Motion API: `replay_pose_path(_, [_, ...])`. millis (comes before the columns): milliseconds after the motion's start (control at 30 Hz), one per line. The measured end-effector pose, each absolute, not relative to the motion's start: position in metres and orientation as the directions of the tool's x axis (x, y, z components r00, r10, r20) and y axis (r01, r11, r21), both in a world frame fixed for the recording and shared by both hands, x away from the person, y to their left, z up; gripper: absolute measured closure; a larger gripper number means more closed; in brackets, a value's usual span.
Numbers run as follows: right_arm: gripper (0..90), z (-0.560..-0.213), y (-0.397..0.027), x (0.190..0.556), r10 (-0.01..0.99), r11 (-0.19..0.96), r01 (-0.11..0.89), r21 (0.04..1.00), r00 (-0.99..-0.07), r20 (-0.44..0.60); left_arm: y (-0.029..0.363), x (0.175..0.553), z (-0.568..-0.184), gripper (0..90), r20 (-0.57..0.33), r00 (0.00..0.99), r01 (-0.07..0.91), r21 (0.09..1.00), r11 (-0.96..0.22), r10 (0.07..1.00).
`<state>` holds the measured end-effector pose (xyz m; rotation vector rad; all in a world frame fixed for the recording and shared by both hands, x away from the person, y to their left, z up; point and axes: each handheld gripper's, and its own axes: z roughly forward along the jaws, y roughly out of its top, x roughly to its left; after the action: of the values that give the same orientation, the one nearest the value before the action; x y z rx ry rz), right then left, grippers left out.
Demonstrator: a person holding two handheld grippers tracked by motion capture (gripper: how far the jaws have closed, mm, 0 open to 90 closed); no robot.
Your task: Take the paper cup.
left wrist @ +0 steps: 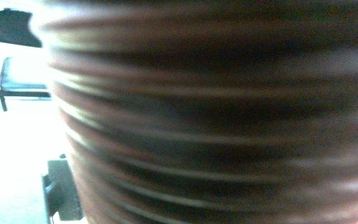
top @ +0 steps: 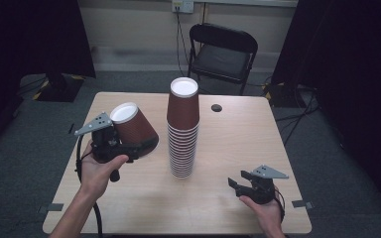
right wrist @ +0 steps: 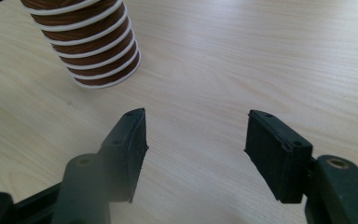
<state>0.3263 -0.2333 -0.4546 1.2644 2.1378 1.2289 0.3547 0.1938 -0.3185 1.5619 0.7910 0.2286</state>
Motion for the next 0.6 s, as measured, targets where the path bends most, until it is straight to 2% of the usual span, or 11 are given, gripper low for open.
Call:
replay_pose_path(333, [42.8, -0.446, -0.224, 0.319, 0.812, 0.213, 0.483, 0.849, -0.572, 0.122, 0.188, 0.347, -0.337, 12.2, -0.362, 0.732, 0.412, 0.910, 0.047, 0.578])
replay_pose_path(600, [45.7, -0.439, -0.206, 0.314, 0.770, 0.232, 0.460, 0.857, -0.625, 0.127, 0.192, 0.336, -0.361, 12.3, -0.426, 0.655, 0.477, 0.874, 0.095, 0.624])
